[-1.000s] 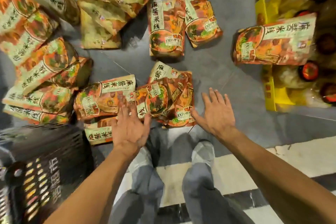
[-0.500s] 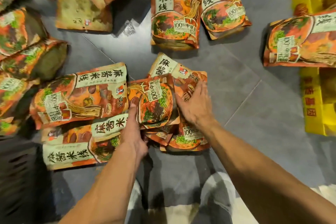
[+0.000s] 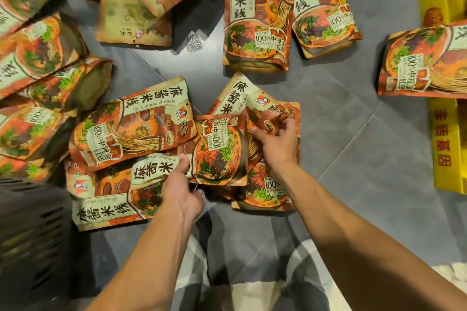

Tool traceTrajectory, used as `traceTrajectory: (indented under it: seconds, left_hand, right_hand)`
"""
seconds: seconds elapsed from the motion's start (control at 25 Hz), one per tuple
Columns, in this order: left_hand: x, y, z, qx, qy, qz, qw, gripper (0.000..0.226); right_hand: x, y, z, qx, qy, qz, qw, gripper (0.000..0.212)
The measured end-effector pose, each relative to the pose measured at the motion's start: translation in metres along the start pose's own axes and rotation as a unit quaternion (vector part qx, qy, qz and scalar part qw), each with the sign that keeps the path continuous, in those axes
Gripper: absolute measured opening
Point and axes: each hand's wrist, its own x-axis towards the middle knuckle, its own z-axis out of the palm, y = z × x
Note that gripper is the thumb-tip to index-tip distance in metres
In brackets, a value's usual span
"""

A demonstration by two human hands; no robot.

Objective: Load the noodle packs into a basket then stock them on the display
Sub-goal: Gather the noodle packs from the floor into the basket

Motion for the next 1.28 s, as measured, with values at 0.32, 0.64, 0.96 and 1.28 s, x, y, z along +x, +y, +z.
traceTrajectory:
  seconds: [0.32,0.64,0.96,1.28]
  left_hand:
    - [-0.016,0.009,-0.045,-0.067,-0.005,-0.027,0.997,0.026]
    - [-0.049,-0.002,-0.071,-0.021,0.031,0.004,0.999,0.019]
    - [-0.140,0.009,-0.104,0.031,0.039,0.065,0.997,0.021]
    - [-0.282,0.087,-0.125,0.055,-0.032,0.178,0.982,0.013]
  right_hand:
    - [-0.006,0.003,0.007,0.163,-0.184,0.194,0.950,0.067]
    - [-0.019,-0.003,0.008,0.136,-0.138,0.153,0.969,0.018]
    - [-0.060,-0.110,-0.081,0.053,-0.101,0.040,0.993,0.048]
    - [-0.175,-0.305,-0.039,-0.052,-0.282,-0.088,0.954,0.048]
